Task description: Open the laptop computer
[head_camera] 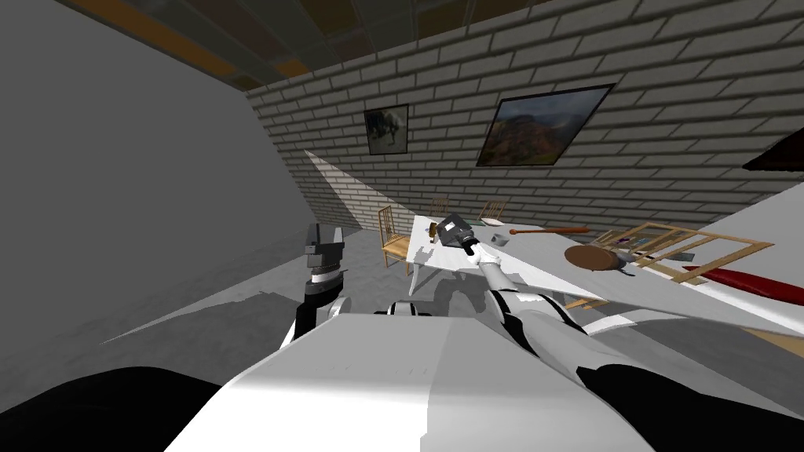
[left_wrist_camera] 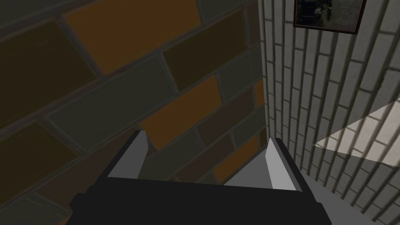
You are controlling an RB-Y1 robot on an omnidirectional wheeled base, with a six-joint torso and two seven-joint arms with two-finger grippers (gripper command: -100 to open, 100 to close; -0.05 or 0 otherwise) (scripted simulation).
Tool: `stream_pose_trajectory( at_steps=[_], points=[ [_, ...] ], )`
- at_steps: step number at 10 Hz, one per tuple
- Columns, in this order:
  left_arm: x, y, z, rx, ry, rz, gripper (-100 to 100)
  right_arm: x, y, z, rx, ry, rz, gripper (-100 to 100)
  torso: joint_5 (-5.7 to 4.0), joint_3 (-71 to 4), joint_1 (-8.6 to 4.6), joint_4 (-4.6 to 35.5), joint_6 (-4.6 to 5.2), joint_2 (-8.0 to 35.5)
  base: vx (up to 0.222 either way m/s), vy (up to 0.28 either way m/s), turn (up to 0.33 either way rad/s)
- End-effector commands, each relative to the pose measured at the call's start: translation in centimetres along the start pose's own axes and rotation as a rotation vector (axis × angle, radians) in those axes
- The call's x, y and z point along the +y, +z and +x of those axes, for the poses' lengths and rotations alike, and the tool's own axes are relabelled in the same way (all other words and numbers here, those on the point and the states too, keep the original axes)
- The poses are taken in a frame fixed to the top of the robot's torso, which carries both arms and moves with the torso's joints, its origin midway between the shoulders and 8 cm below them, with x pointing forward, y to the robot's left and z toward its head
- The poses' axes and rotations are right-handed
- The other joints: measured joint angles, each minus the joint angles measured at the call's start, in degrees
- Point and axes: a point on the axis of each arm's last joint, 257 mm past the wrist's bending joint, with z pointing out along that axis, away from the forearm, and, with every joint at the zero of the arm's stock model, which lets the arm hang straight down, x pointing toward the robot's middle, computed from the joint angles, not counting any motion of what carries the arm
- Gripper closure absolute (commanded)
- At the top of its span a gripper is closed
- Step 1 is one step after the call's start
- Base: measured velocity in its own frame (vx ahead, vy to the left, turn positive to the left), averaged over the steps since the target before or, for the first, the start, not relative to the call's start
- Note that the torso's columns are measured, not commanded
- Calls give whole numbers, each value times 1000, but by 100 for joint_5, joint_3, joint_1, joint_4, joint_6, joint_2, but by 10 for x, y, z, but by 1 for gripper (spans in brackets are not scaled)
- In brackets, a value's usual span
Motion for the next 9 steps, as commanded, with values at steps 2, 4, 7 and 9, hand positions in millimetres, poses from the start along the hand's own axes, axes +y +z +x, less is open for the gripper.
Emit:
stream_pose_trajectory(
  at_steps=[2, 4, 7, 9],
  points=[
    [0, 0, 0, 0, 0, 0, 0, -37, -19, 29, 30, 55, 46, 100, 1, 1, 3, 2, -6, 1, -2, -6, 84],
    [0, 0, 0, 0, 0, 0, 0, -71, -36, 48, 46, 48, 88, 100, 4, 0, 11, 3, -19, 0, -4, -3, 269],
    [0, 0, 0, 0, 0, 0, 0, -76, -56, 76, 82, 92, 76, 100, 5, 1, 9, 4, -17, 2, -2, -2, 150],
    [0, 0, 0, 0, 0, 0, 0, -97, -58, 74, 73, 115, 113, 100, 2, -1, 5, 1, -7, -2, -1, 1, -16]
  ],
)
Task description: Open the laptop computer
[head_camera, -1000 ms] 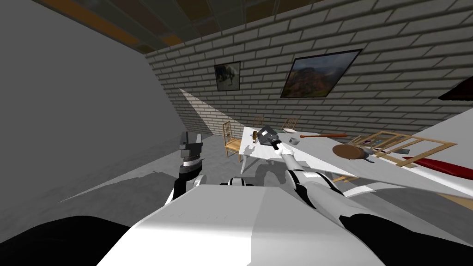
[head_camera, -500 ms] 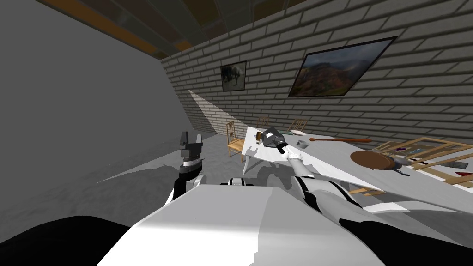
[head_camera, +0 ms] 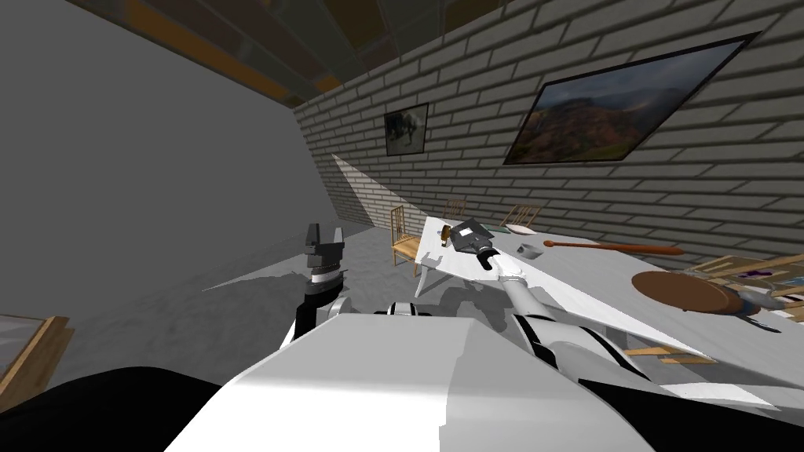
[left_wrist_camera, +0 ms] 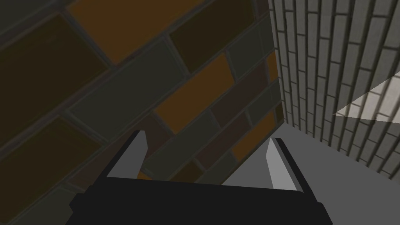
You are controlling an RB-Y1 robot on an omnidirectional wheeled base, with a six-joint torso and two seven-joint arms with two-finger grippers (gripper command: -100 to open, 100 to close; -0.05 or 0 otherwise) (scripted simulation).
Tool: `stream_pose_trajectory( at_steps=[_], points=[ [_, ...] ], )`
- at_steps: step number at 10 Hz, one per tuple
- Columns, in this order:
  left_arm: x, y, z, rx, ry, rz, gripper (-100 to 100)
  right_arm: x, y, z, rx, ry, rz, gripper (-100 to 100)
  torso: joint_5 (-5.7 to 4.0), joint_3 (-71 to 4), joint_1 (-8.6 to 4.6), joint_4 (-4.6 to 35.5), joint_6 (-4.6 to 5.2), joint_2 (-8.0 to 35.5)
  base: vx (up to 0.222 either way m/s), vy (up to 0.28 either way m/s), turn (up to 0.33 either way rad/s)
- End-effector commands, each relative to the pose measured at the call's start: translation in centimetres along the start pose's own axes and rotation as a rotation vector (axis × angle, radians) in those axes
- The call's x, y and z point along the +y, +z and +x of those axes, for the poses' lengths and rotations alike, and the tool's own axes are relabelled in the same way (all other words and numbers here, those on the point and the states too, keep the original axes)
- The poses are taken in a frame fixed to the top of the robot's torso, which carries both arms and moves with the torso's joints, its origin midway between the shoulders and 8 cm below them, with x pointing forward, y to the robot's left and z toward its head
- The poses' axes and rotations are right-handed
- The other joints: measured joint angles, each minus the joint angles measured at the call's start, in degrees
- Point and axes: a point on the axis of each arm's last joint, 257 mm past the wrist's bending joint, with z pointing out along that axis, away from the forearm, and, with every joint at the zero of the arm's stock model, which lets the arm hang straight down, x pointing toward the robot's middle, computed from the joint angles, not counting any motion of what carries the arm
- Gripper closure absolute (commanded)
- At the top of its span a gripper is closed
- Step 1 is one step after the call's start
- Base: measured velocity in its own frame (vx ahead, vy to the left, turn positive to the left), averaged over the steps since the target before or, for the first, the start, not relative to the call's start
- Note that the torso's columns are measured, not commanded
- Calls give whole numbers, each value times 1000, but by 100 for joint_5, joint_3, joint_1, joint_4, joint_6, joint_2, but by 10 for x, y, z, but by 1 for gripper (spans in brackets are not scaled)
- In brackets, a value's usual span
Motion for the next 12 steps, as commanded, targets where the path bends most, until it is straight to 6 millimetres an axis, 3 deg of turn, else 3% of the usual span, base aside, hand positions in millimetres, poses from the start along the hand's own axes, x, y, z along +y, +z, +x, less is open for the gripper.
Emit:
stream_pose_trajectory(
  at_steps=[1, 2, 3, 6, 8, 9, 12],
  points=[
    [0, 0, 0, 0, 0, 0, 0, -56, -12, -5, -19, -14, 64, 100, 3, 0, 1, 2, -1, 2, -3, 2, 362],
    [0, 0, 0, 0, 0, 0, 0, -54, -20, 15, 12, 18, 56, 100, 3, 2, 6, 3, -13, 4, 0, -8, 204],
    [0, 0, 0, 0, 0, 0, 0, -31, -17, 13, 12, 13, 28, 100, 1, 3, 0, 1, 2, 5, -2, -5, -54],
    [0, 0, 0, 0, 0, 0, 0, -66, -21, 13, 5, 59, 80, 100, 2, 0, 3, 1, -4, 1, -1, 1, -12],
    [0, 0, 0, 0, 0, 0, 0, -69, -21, 12, 4, 61, 85, 100, 1, 1, 2, 1, -5, 2, 0, 0, 0],
    [0, 0, 0, 0, 0, 0, 0, -99, -34, 10, -4, 43, 116, 100, 1, 1, 2, 1, -4, 2, -4, 2, 354],
    [0, 0, 0, 0, 0, 0, 0, -105, -41, 24, 16, 83, 125, 100, 0, 3, -2, 2, 4, 6, -1, -3, 43]
  ],
)
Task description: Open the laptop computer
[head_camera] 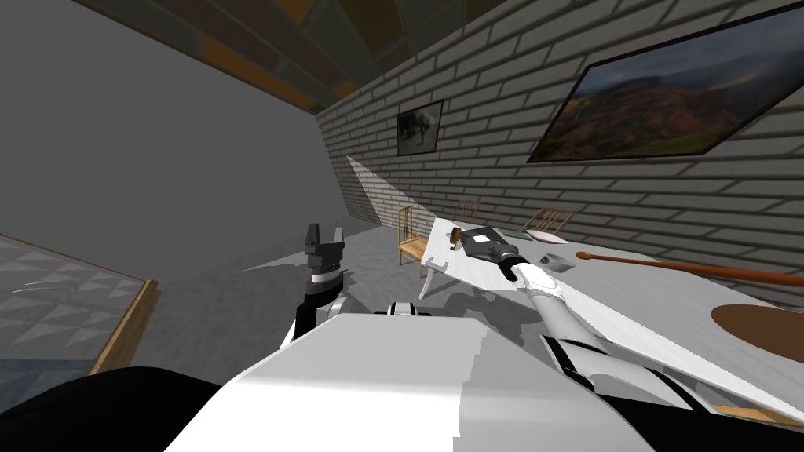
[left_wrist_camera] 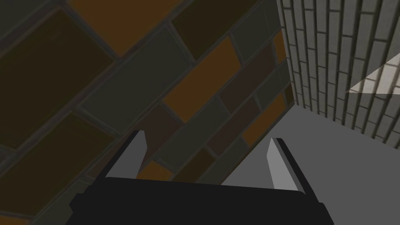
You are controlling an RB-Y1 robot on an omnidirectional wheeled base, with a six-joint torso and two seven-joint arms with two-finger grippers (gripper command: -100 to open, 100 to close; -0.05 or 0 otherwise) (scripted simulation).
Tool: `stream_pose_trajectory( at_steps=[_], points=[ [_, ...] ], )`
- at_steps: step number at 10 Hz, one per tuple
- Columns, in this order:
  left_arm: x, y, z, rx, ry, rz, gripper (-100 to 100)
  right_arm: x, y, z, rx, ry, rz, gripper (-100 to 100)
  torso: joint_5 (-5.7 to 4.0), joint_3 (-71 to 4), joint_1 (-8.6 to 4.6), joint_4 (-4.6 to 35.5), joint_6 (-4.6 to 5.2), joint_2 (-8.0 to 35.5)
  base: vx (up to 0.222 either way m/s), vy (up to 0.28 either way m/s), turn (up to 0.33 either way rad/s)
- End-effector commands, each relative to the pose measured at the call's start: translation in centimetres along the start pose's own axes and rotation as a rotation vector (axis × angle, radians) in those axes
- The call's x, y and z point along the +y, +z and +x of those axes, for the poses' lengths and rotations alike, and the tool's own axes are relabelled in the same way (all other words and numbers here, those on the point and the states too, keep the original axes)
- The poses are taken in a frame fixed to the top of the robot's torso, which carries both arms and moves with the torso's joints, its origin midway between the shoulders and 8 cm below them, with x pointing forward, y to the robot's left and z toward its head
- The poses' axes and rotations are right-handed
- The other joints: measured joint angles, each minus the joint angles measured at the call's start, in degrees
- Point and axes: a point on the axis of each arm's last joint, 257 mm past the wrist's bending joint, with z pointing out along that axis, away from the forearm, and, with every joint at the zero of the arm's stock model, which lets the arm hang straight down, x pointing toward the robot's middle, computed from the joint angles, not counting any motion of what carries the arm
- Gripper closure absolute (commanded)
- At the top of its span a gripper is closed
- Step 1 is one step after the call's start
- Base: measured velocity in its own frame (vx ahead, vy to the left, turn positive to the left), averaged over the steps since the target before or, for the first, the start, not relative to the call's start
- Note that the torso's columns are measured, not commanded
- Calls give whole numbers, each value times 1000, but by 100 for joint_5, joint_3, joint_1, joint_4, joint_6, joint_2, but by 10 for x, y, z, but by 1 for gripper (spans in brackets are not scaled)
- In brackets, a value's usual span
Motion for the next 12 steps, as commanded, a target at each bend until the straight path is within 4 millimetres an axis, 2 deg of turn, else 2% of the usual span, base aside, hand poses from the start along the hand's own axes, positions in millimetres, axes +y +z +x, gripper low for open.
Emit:
stream_pose_trajectory(
  at_steps=[1, 2, 3, 5, 6, 10, 12],
  points=[
    [0, 0, 0, 0, 0, 0, 0, 6, 8, -1, 6, 18, -23, -100, 0, -2, 3, -1, -8, -3, 28, 36, -173],
    [0, 0, 0, 0, 0, 0, 0, 6, 8, -1, 4, 35, -22, -100, 5, -8, 15, -3, -6, -13, 34, 42, -83],
    [0, 0, 0, 0, 0, 0, 0, 17, 15, -6, 6, 26, -56, -100, 5, -8, 14, -3, -11, -13, 40, 48, -139],
    [0, 0, 0, 0, 0, 0, 0, 16, 15, -7, 2, 37, -56, -100, 1, -3, 4, -1, -9, -4, 25, 34, -53],
    [0, 0, 0, 0, 0, 0, 0, 25, 22, -13, 1, 14, -87, -100, -1, 1, -4, 1, -10, 2, 37, 31, -151],
    [0, 0, 0, 0, 0, 0, 0, 38, 34, -26, -8, -1, -141, -100, 1, -2, 6, -1, -8, -4, 35, 45, -119],
    [0, 0, 0, 0, 0, 0, 0, 38, 34, -28, -13, 35, -139, -100, 1, 0, 4, 0, -9, -1, 21, 34, -43]
  ],
)
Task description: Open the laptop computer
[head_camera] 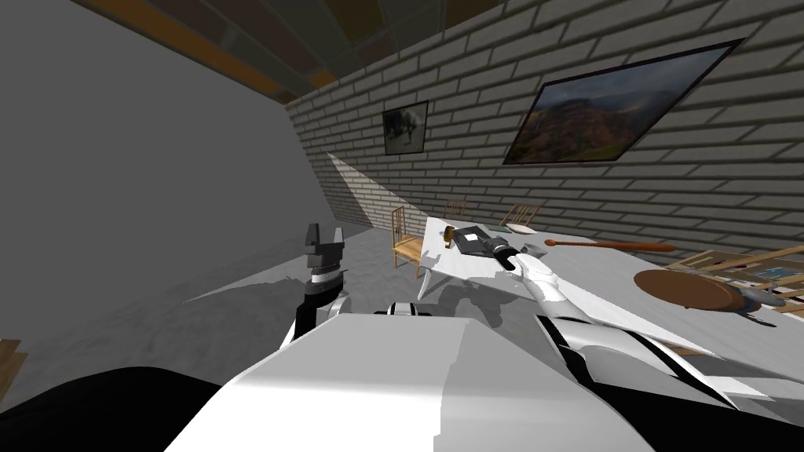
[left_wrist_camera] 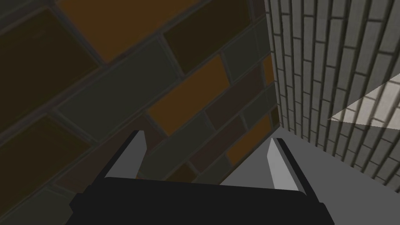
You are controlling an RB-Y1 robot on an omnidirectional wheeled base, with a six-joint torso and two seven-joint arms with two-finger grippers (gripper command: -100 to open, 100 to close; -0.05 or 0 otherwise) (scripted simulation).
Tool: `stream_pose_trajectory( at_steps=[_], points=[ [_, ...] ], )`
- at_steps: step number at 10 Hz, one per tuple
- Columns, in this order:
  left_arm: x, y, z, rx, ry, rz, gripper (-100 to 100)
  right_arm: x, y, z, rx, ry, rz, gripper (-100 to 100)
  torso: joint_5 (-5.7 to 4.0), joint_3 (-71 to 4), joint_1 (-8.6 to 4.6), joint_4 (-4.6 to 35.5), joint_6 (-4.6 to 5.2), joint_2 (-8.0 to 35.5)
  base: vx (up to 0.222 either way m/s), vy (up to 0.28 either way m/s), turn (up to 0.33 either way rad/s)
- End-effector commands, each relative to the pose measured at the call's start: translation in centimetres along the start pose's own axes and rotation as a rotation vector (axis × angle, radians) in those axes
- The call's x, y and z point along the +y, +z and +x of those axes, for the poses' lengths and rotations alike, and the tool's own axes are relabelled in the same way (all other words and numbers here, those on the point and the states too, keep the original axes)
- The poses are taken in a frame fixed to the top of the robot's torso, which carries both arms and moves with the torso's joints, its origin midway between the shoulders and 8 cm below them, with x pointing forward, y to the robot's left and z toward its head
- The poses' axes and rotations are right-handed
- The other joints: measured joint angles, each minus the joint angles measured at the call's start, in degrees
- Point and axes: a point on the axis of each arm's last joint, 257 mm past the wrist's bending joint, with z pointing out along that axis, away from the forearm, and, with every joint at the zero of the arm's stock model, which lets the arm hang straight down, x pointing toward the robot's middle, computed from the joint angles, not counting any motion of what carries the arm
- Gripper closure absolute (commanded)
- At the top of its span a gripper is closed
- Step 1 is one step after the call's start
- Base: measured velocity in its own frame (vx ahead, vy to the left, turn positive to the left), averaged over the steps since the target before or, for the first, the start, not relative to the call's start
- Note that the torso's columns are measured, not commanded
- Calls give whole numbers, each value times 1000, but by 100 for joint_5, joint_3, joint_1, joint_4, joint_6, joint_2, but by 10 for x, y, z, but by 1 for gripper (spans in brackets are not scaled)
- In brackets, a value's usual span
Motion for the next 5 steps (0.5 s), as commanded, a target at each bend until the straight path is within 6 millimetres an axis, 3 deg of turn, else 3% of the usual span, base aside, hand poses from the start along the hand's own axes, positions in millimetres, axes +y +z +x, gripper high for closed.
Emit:
stream_pose_trajectory(
  at_steps=[1, 5],
  points=[
    [0, 0, 0, 0, 0, 0, 0, 5, 8, -9, -8, -10, -26, -100, -2, 1, -8, 0, -1, 2, 28, 32, -129],
    [0, 0, 0, 0, 0, 0, 0, 8, 18, -25, -24, -35, -61, -100, 0, -1, 2, -1, 0, -2, 33, 47, -123]
  ],
)
